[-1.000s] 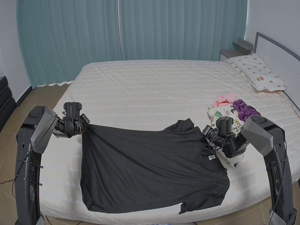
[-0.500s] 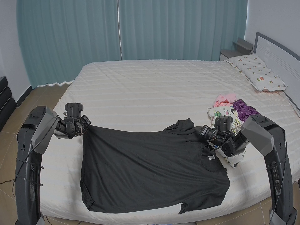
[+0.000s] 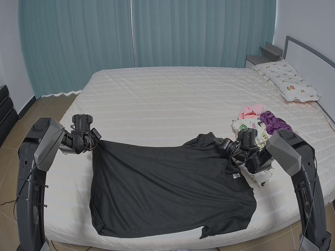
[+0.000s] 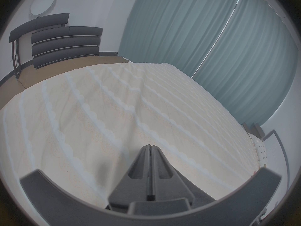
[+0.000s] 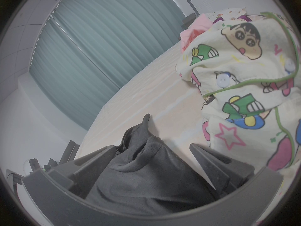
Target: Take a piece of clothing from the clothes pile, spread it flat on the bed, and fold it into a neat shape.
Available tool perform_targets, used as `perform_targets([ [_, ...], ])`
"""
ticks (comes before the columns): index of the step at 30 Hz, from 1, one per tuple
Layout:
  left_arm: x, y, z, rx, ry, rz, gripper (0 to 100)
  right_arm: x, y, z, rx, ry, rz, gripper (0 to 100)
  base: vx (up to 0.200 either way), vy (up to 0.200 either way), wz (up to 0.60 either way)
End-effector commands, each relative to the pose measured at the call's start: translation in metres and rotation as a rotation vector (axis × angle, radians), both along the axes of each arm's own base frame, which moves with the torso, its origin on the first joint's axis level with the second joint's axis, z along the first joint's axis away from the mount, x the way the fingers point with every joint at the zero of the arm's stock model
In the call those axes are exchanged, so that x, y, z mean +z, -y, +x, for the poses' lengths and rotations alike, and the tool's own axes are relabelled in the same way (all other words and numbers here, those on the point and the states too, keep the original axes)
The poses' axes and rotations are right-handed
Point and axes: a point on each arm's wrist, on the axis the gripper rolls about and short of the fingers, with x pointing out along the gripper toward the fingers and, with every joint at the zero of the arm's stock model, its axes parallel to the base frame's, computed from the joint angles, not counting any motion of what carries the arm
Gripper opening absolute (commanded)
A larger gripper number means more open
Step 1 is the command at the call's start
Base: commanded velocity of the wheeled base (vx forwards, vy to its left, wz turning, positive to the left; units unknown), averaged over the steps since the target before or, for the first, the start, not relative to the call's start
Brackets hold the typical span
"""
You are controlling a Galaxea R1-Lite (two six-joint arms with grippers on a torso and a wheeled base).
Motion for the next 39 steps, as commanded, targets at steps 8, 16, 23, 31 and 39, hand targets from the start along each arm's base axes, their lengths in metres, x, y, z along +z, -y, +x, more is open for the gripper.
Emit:
perform_targets([
  [8, 0.003, 0.001, -0.002, 0.003, 0.002, -0.008, 0, -0.001, 0.000, 0.015, -0.060, 0.044, -0.011, 0, 0.000, 0.000, 0.00],
  [16, 0.014, 0.001, 0.004, 0.003, 0.044, -0.006, 0, 0.042, 0.024, 0.035, -0.212, 0.189, 0.000, 0, 0.000, 0.000, 0.00],
  [23, 0.024, 0.000, 0.020, 0.008, 0.119, -0.001, 0, 0.036, 0.020, 0.035, -0.206, 0.202, -0.002, 0, 0.000, 0.000, 0.00],
  [31, 0.017, 0.002, 0.021, 0.003, 0.103, 0.003, 0, 0.032, 0.021, 0.033, -0.207, 0.190, -0.013, 0, 0.000, 0.000, 0.00],
  [39, 0.000, 0.010, 0.019, -0.014, 0.034, 0.001, 100, 0.021, 0.010, 0.025, -0.179, 0.164, -0.025, 100, 0.000, 0.000, 0.00],
])
